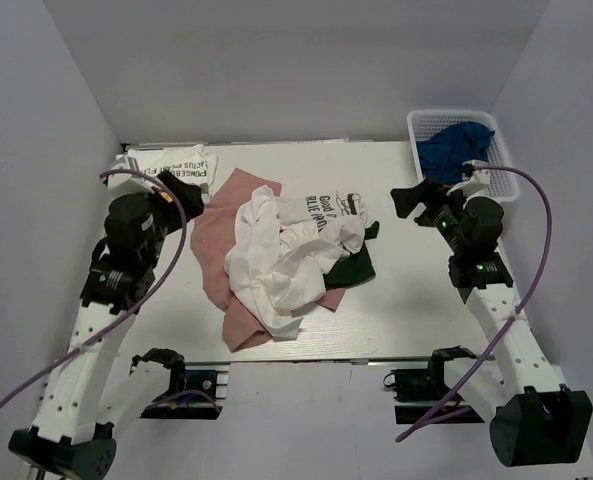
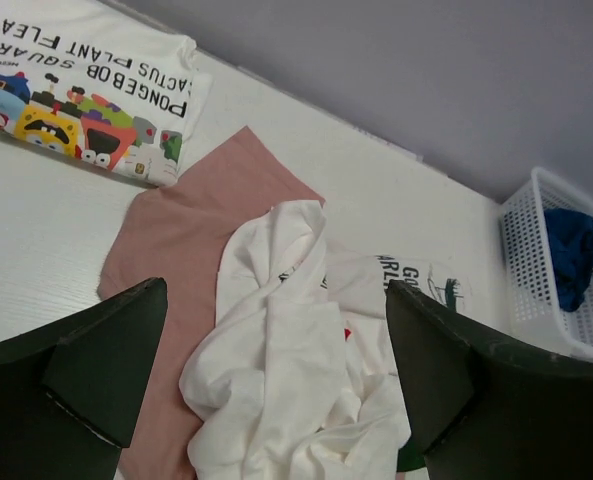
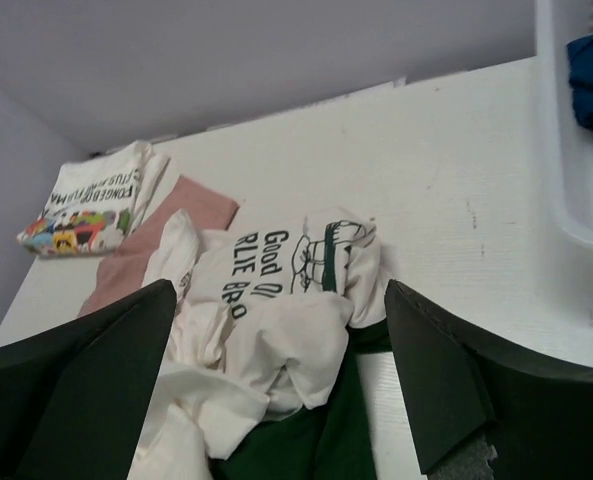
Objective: Fold and stack the t-shirts
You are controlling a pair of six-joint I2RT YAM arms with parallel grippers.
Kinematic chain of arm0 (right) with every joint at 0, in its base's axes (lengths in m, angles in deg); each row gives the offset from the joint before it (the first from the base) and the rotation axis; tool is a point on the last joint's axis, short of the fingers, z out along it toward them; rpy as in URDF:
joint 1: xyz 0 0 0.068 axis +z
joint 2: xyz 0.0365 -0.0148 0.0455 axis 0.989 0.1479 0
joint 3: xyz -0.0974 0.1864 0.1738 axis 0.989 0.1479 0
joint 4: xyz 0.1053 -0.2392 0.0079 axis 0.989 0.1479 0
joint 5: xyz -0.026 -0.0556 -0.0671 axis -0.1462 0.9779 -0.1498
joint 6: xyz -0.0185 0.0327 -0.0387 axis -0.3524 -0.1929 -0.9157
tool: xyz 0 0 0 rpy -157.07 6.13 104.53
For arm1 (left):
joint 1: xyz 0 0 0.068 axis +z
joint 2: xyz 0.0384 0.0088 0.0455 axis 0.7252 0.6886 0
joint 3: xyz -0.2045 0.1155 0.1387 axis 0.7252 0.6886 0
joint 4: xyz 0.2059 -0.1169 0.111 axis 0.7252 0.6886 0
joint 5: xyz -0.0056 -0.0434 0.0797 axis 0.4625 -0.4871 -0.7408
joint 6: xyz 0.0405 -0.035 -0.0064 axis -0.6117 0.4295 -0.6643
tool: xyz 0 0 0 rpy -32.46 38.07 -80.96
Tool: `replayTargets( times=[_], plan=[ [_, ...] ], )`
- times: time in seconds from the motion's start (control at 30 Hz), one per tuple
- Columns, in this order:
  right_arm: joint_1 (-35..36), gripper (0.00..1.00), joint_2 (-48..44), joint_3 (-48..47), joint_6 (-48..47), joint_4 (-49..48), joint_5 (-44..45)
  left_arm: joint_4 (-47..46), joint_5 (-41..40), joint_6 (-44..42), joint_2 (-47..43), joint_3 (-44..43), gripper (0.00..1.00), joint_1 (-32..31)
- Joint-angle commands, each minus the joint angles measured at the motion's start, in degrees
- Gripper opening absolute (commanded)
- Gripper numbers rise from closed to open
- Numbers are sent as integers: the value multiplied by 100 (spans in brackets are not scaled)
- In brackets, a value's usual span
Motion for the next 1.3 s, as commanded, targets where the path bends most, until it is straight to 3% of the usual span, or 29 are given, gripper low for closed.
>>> replayTargets(
  times=[0.0,0.13,0.17,0.27,0.43,0.6,0.73,0.9,1.03,1.07,1.13,1.17,1.2,1.27],
  plan=[
    [26,90,72,-407,-276,195,-850,417,31,110,-611,103,100,37],
    [53,90,274,-723,-629,643,-1333,549,-242,251,-884,234,100,37],
    [79,90,484,-802,-638,783,-1944,549,-242,251,-954,235,100,37],
    [735,90,836,-1066,-936,1012,-2231,672,-242,304,-955,288,100,37],
    [2591,90,1319,-1294,-1261,1681,-844,1006,-374,593,-762,288,100,37],
    [4277,90,2822,-1725,-1218,2400,245,989,-373,655,-761,603,100,37],
    [4930,90,3596,-1787,-1103,2262,1590,568,-94,752,-971,964,100,37],
    [5493,90,4493,-2059,-1455,1735,1891,294,153,805,-1051,1439,100,37],
    [5678,90,4976,-1963,-1710,603,2364,215,259,805,-902,1562,100,37],
    [5687,87,4994,-1946,-1710,469,2618,215,259,805,-824,1562,100,37],
    [5652,65,5038,-1928,-1631,-50,2647,215,347,805,-823,1562,100,37],
    [5599,38,5021,-2006,-1579,-51,2873,163,399,753,-823,1562,100,37],
    [5590,0,5012,-2329,-1448,80,3110,163,399,752,-823,1562,100,37],
    [5564,0,4758,-2525,-1463,248,3620,232,347,752,-823,1562,100,37]
  ],
)
